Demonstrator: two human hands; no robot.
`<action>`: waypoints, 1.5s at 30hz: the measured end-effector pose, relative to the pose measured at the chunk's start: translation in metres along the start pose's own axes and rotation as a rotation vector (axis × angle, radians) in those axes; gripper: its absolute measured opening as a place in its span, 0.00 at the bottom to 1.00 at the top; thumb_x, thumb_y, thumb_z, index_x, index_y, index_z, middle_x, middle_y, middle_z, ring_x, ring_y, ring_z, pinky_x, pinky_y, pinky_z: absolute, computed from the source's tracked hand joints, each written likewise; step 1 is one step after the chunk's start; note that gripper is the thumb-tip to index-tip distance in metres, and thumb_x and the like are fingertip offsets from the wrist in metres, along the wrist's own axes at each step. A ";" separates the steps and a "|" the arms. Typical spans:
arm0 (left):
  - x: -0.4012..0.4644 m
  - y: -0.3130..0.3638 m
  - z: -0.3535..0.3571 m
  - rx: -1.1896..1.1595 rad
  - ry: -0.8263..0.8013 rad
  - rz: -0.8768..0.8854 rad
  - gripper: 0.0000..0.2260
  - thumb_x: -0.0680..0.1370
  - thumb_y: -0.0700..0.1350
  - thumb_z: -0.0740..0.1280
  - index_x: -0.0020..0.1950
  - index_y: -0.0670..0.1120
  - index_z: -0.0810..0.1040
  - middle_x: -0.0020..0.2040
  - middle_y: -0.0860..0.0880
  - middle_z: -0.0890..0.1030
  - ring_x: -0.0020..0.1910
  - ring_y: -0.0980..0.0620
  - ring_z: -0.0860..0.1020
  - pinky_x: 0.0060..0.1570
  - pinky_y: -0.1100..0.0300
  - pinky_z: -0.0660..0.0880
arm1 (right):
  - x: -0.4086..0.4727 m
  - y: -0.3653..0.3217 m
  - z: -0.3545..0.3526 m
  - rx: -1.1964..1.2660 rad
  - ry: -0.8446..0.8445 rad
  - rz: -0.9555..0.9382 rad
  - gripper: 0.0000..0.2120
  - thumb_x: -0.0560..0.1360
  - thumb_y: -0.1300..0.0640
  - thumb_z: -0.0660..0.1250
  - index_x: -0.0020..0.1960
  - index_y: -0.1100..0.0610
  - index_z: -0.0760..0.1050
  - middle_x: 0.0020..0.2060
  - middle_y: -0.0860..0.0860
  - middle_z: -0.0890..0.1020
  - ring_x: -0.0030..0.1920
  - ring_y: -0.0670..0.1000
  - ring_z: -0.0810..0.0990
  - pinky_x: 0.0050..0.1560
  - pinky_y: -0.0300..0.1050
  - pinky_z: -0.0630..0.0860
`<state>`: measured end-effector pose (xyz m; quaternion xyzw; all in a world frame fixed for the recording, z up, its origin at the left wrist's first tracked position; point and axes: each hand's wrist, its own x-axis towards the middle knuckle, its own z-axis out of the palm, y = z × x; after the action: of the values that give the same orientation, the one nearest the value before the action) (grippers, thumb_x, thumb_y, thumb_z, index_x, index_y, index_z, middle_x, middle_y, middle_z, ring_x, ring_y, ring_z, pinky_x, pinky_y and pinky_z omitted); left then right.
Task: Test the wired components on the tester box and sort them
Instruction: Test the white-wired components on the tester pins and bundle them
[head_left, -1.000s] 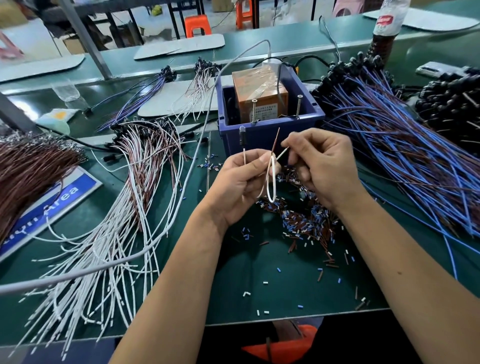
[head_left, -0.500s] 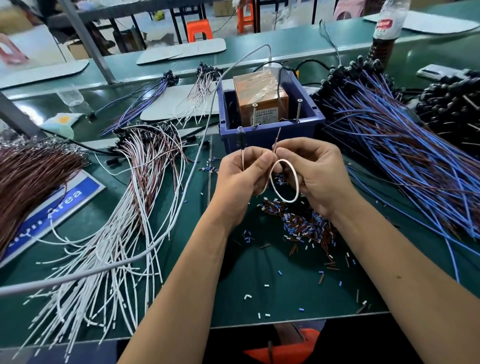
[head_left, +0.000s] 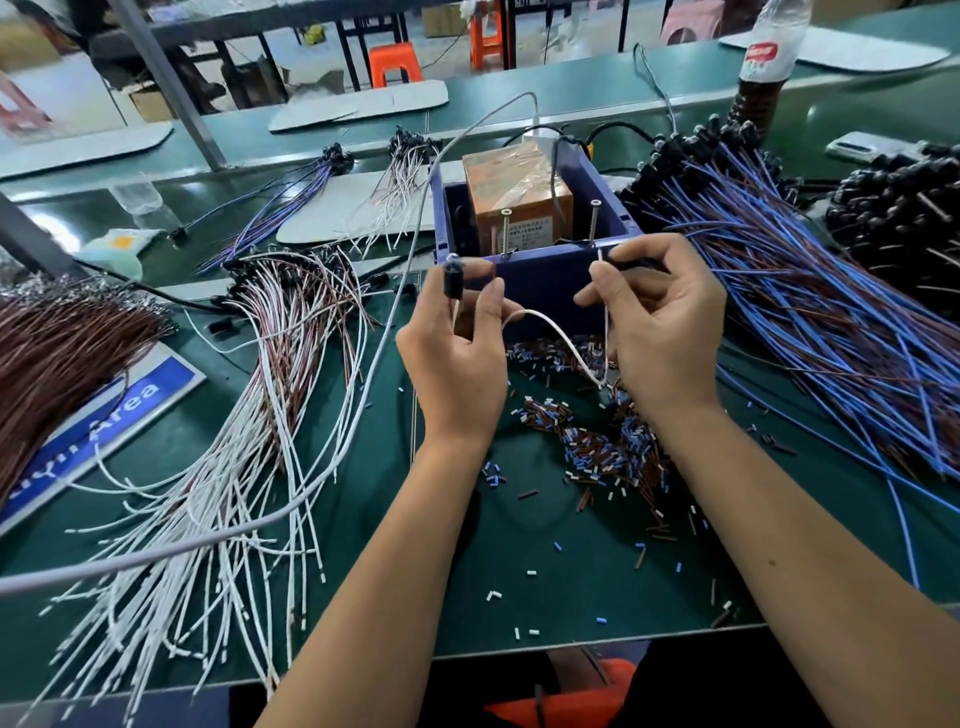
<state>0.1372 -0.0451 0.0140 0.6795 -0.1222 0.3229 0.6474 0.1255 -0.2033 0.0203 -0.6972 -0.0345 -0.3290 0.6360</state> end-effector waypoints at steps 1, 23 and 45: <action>0.000 0.000 0.000 0.010 0.025 0.007 0.03 0.81 0.37 0.70 0.54 0.43 0.78 0.37 0.56 0.83 0.37 0.50 0.85 0.44 0.54 0.82 | 0.000 0.001 0.000 -0.047 0.055 -0.039 0.04 0.81 0.58 0.71 0.51 0.58 0.79 0.37 0.51 0.86 0.30 0.43 0.82 0.34 0.41 0.78; 0.003 0.007 0.002 0.028 0.083 -0.023 0.02 0.80 0.34 0.70 0.51 0.38 0.83 0.39 0.40 0.85 0.37 0.50 0.86 0.50 0.68 0.77 | 0.007 -0.003 0.010 -0.310 0.187 -0.279 0.07 0.81 0.58 0.71 0.50 0.60 0.85 0.38 0.47 0.86 0.40 0.41 0.85 0.41 0.39 0.81; -0.016 0.066 0.130 -0.212 -0.330 -0.169 0.03 0.80 0.35 0.70 0.46 0.40 0.82 0.35 0.48 0.84 0.35 0.51 0.85 0.39 0.62 0.78 | 0.044 -0.056 -0.182 -0.171 0.586 0.237 0.08 0.75 0.59 0.73 0.37 0.53 0.80 0.31 0.51 0.86 0.23 0.45 0.75 0.26 0.38 0.69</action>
<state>0.1229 -0.1821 0.0631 0.6590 -0.2025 0.1372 0.7113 0.0582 -0.3747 0.0861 -0.6231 0.2592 -0.4408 0.5918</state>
